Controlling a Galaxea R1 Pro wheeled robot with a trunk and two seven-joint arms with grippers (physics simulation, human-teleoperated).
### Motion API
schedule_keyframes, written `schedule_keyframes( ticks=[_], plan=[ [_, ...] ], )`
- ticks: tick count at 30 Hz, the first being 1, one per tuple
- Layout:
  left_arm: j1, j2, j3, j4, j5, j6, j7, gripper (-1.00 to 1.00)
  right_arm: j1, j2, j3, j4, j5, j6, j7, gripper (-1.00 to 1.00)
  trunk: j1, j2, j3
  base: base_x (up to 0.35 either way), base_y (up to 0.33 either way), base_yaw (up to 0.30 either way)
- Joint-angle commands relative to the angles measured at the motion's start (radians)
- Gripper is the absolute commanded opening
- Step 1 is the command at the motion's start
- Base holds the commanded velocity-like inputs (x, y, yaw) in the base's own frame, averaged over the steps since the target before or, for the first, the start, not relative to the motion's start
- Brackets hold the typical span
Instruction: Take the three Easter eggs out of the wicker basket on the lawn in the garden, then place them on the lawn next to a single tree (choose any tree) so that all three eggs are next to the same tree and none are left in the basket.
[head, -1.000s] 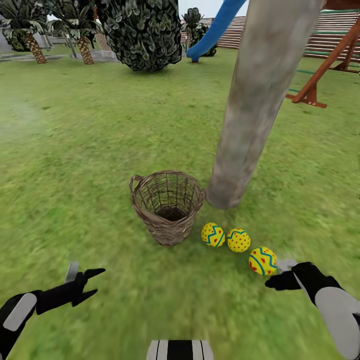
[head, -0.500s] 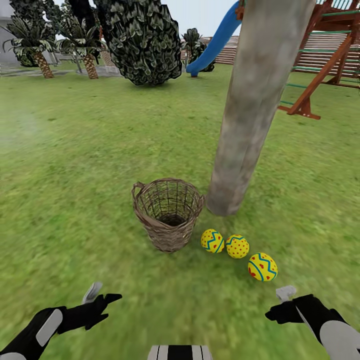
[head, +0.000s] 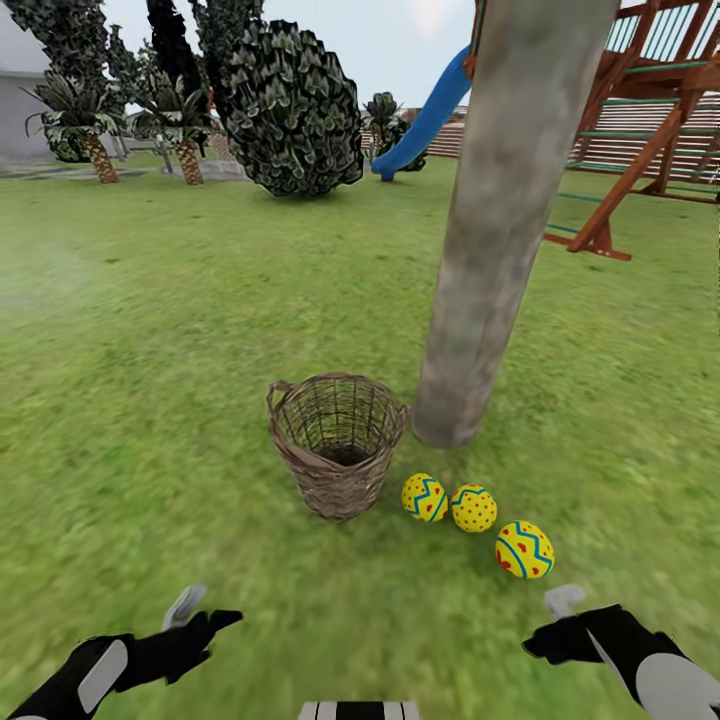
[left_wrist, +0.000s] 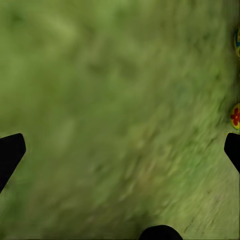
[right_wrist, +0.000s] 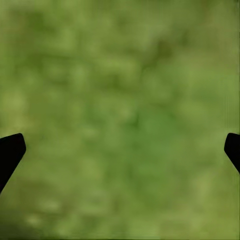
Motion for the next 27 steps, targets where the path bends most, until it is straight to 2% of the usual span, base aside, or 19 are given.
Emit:
schedule_keyframes(
  ticks=[1, 5, 10, 12, 14, 17, 21, 27],
  plan=[
    [0.000, -0.001, 0.004, 0.016, -0.003, -0.021, -0.002, 1.00, 0.001, 0.001, -0.009, 0.013, 0.007, -0.021, 0.006, 1.00, -0.001, 0.000, 0.003, 0.000, 0.000, 0.000],
    [0.000, -0.001, 0.003, 0.055, -0.011, -0.064, -0.002, 1.00, 0.004, 0.001, -0.009, 0.055, 0.008, -0.072, 0.004, 1.00, -0.002, 0.001, 0.019, 0.000, 0.000, 0.000],
    [0.000, -0.002, -0.001, 0.081, -0.013, -0.073, -0.002, 1.00, 0.022, 0.001, -0.009, 0.075, 0.008, -0.082, 0.004, 1.00, -0.005, 0.002, 0.038, 0.000, 0.000, 0.000],
    [0.000, -0.002, -0.025, 0.092, -0.013, -0.090, -0.002, 1.00, 0.028, 0.001, -0.009, 0.077, 0.008, -0.087, 0.004, 1.00, -0.006, 0.003, 0.046, 0.000, 0.000, 0.000],
    [0.000, -0.005, -0.079, 0.119, -0.012, -0.144, -0.001, 1.00, 0.038, 0.001, -0.009, 0.078, 0.008, -0.102, 0.004, 1.00, -0.006, 0.003, 0.054, 0.000, 0.000, 0.000],
    [0.000, -0.021, -0.131, 0.163, -0.011, -0.200, 0.000, 1.00, 0.043, 0.001, -0.009, 0.078, 0.007, -0.115, 0.003, 1.00, -0.008, 0.004, 0.065, 0.000, 0.000, 0.000],
    [0.000, -0.036, -0.151, 0.188, -0.011, -0.223, 0.000, 1.00, 0.054, 0.001, -0.009, 0.079, 0.006, -0.121, 0.003, 1.00, -0.010, 0.005, 0.081, 0.000, 0.000, 0.000],
    [0.000, -0.081, -0.161, 0.247, -0.012, -0.247, 0.000, 1.00, 0.057, 0.001, -0.009, 0.115, -0.005, -0.118, -0.003, 1.00, -0.012, 0.006, 0.098, 0.000, 0.000, 0.088]
  ],
)
